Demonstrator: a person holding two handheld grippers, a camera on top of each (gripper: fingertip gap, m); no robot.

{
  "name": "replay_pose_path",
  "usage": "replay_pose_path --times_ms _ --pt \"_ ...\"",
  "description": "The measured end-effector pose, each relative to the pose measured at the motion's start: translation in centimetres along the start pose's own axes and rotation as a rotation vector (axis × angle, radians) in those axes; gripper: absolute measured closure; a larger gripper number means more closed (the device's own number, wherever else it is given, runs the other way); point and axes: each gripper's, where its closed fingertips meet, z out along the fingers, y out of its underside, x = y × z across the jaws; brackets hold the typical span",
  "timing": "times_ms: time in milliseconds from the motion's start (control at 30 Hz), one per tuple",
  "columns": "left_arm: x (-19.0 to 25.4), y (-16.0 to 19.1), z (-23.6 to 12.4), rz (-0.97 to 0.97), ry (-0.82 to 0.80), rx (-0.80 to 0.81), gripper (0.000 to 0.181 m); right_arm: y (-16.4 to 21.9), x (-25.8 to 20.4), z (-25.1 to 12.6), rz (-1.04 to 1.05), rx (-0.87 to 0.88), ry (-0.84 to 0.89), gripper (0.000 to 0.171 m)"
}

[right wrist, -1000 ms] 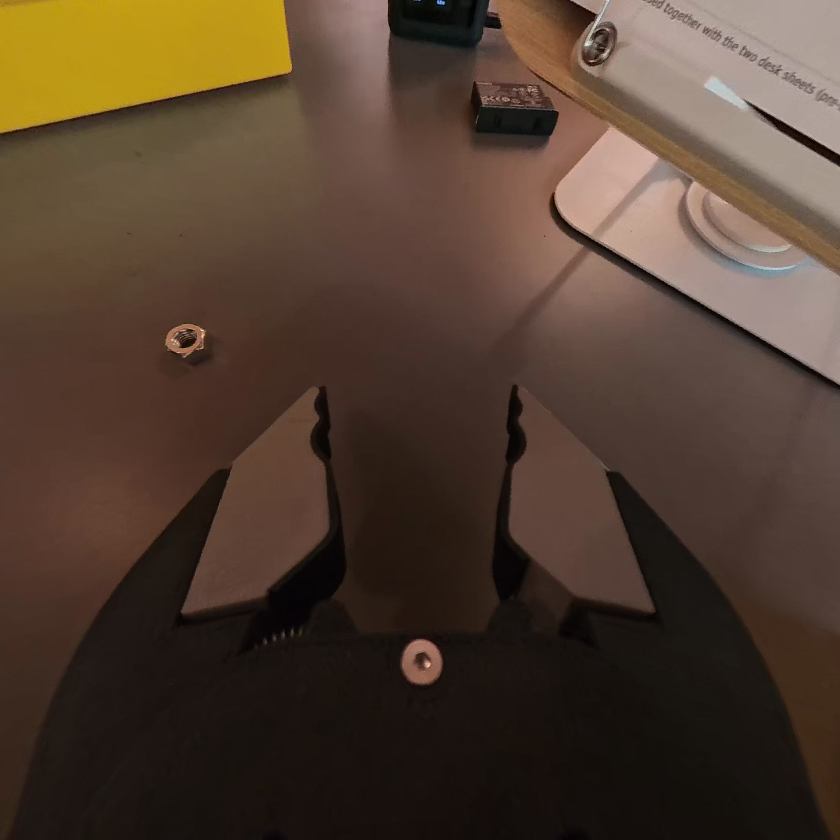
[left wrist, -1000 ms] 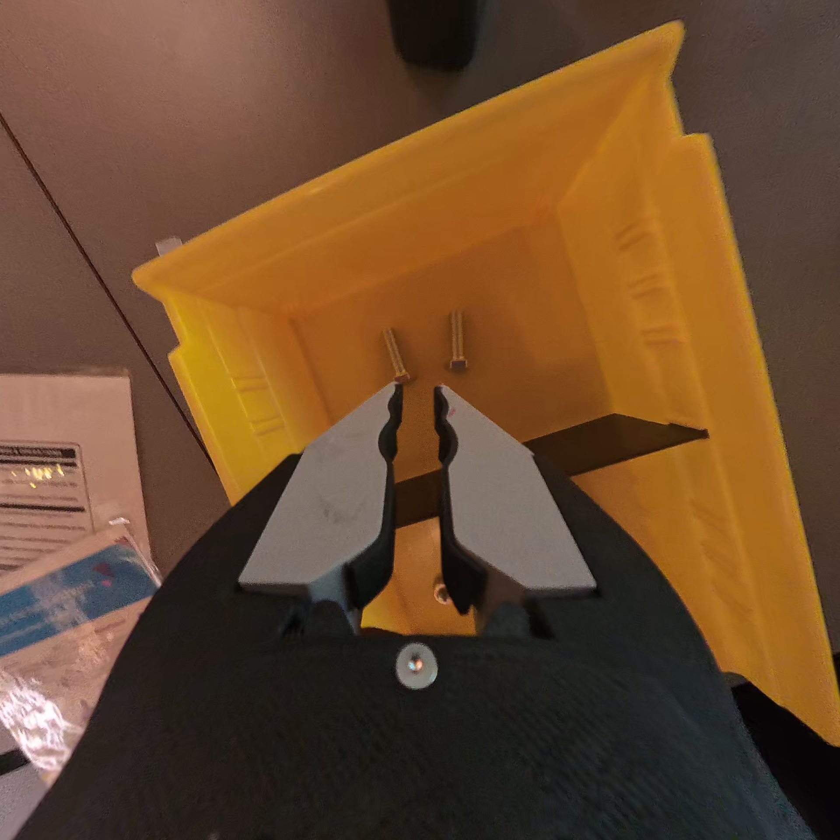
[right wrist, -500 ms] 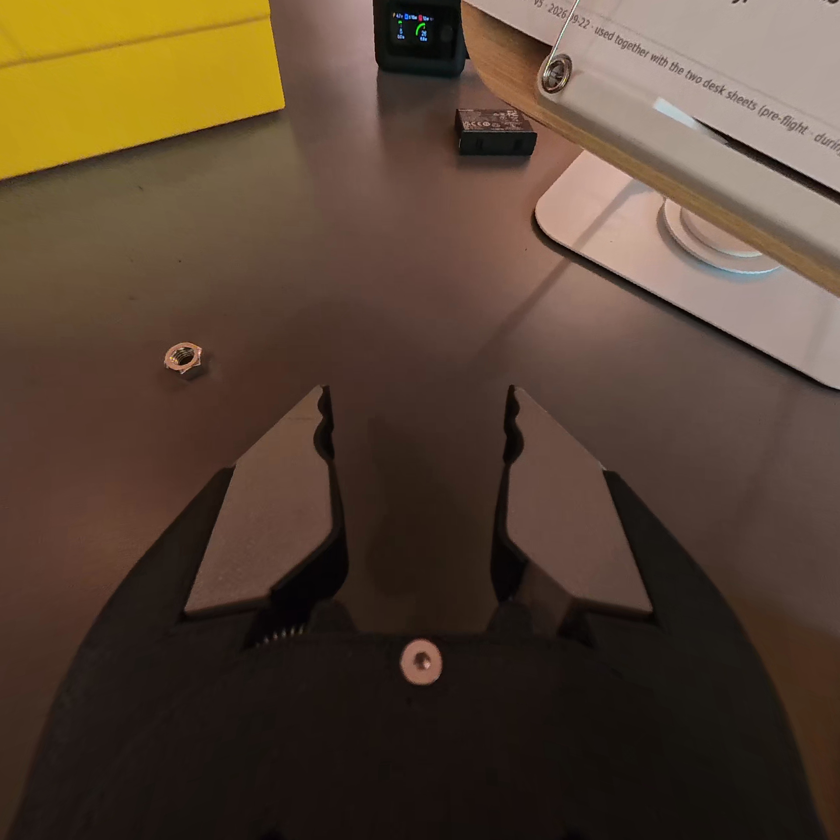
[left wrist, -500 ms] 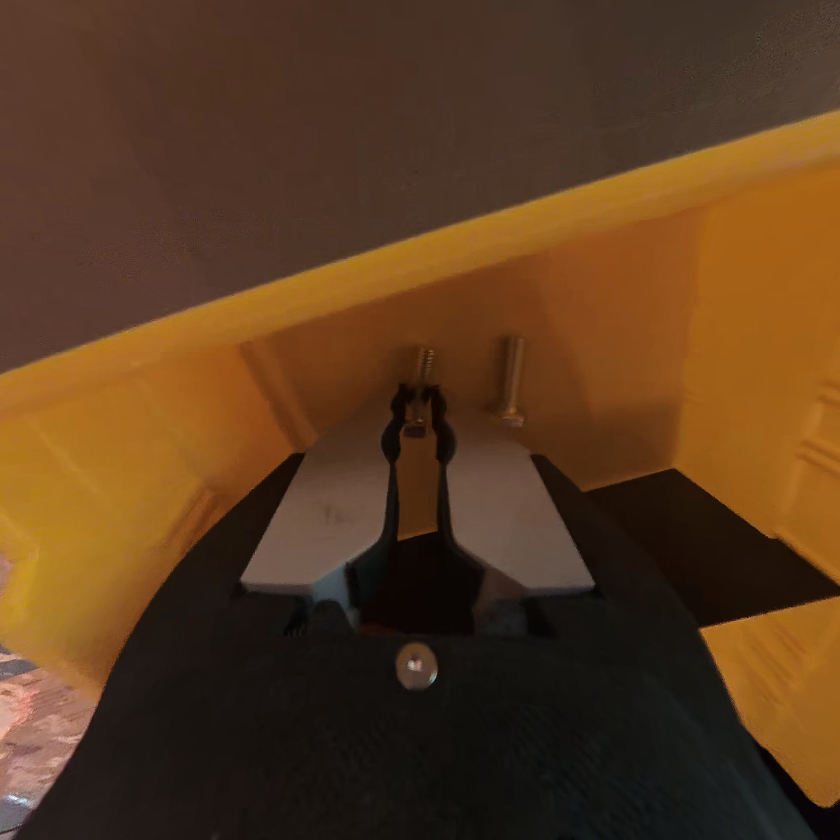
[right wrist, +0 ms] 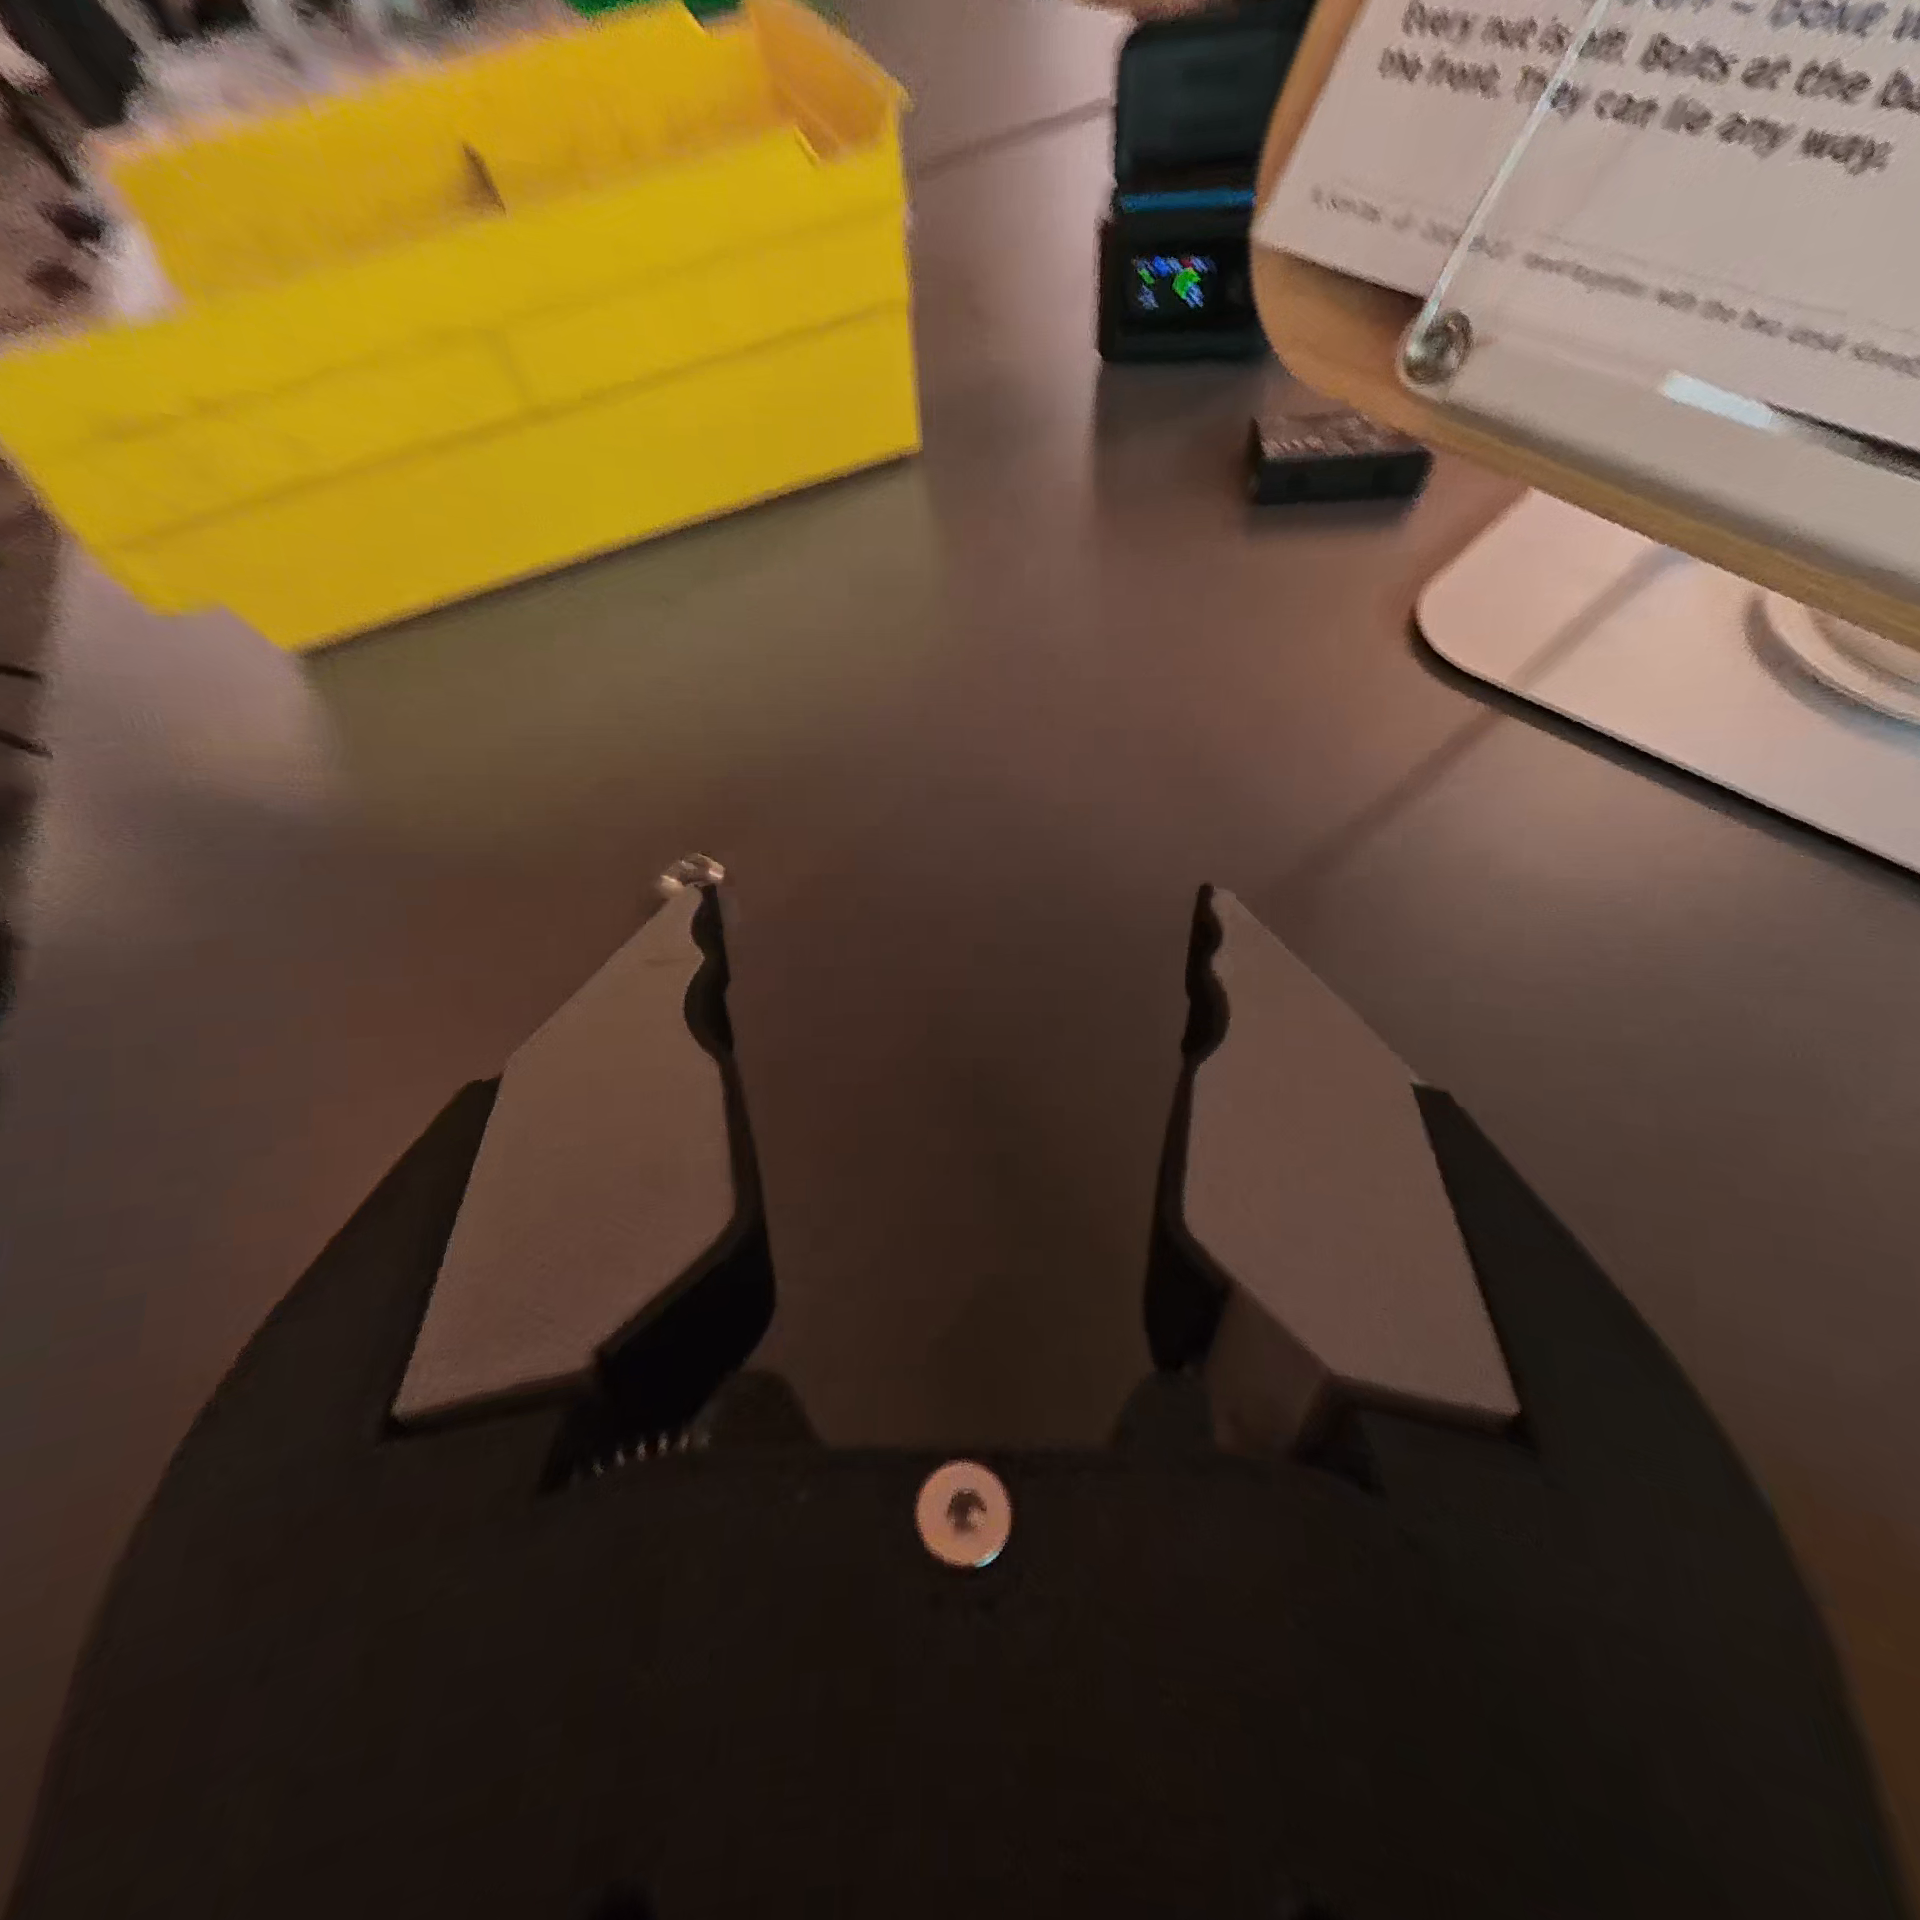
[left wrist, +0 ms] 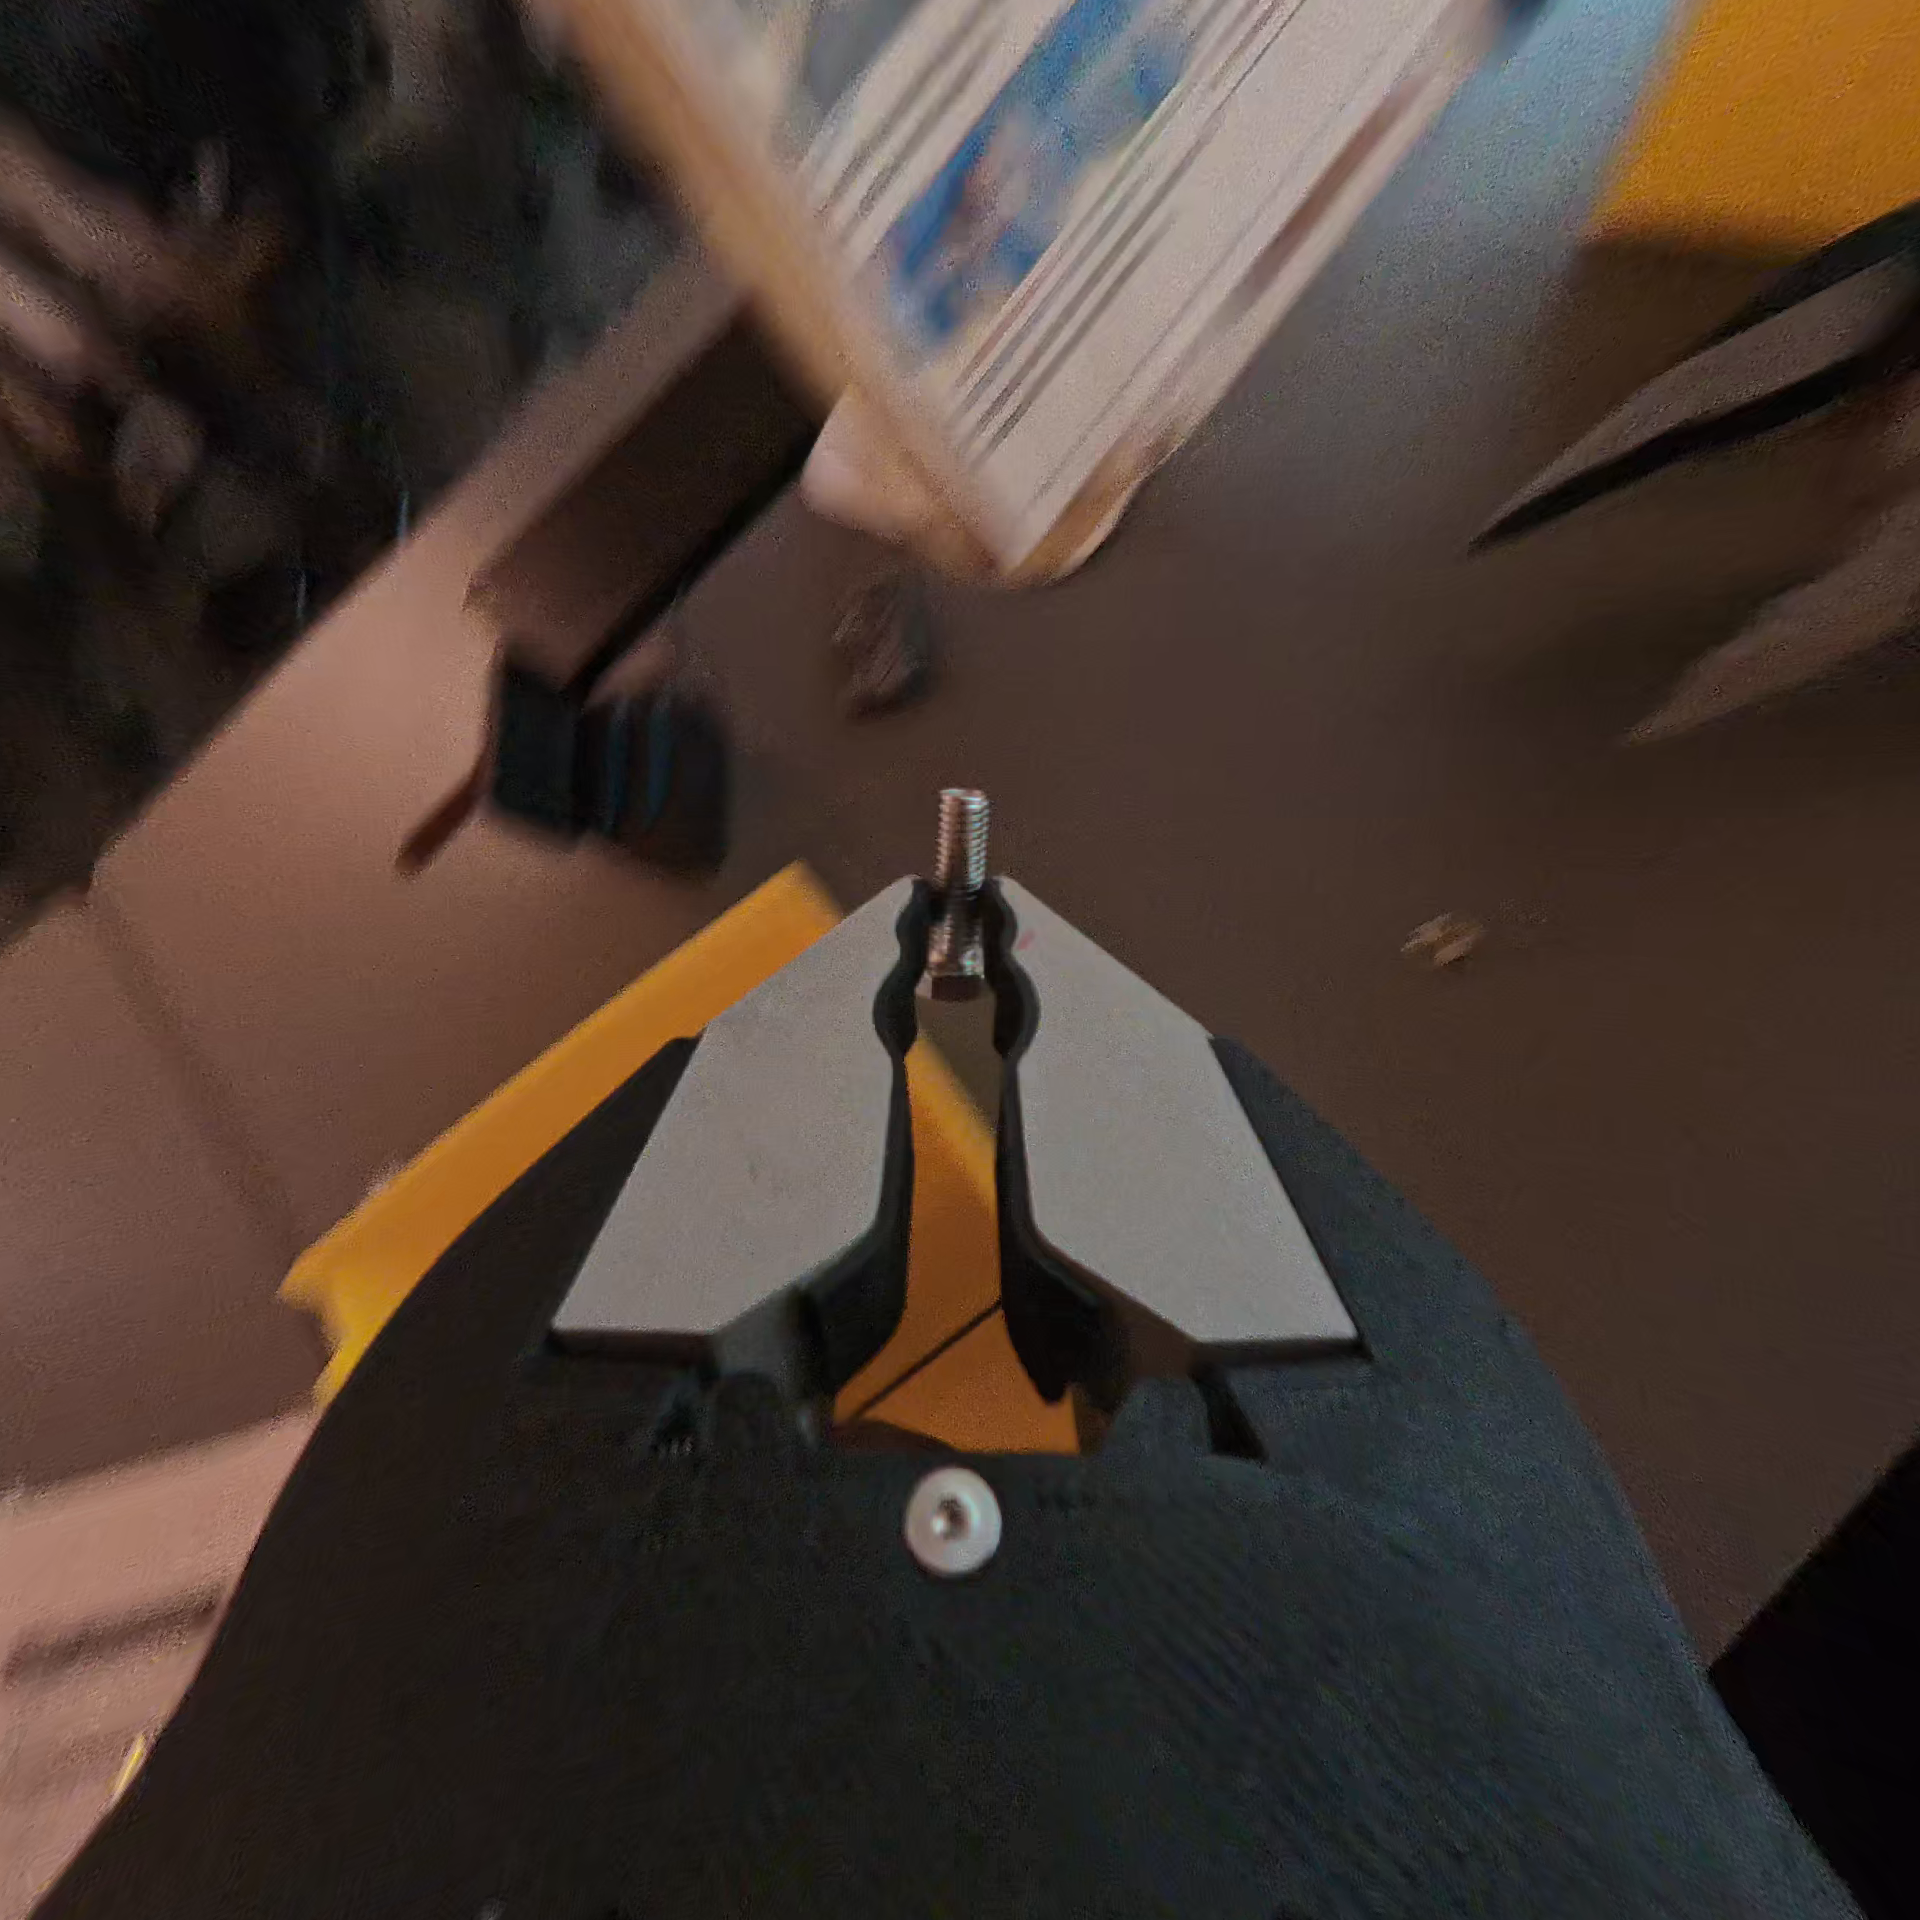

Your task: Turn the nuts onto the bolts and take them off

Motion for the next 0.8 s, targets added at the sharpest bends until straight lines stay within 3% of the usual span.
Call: replay_pose_path --times_ms 33,167,233,300,400,800 --pt "3.5 -2.3 -0.5 0.042 0.040 0.102 0.174 -0.7 -0.5 -0.4 0.011 0.039 -0.049 0.091" --pt "16.2 -6.3 0.7 0.154 0.219 0.360 0.174 -4.4 -1.2 -3.5 -0.032 0.269 -0.110 0.104" --pt "19.0 -6.5 3.2 0.151 0.253 0.419 0.173 -5.6 -1.2 -5.2 -0.033 0.352 -0.127 0.112" --pt "20.4 -6.4 5.4 0.105 0.317 0.458 0.174 -6.5 -1.9 -6.7 -0.021 0.433 -0.206 0.131" --pt "21.5 -6.2 7.0 -0.013 0.473 0.494 0.173 -6.9 -2.2 -7.9 0.013 0.478 -0.299 0.136" --pt "21.7 -4.6 9.6 -0.037 0.578 0.507 0.174 -5.2 -4.2 -5.8 0.063 0.357 -0.500 0.156"
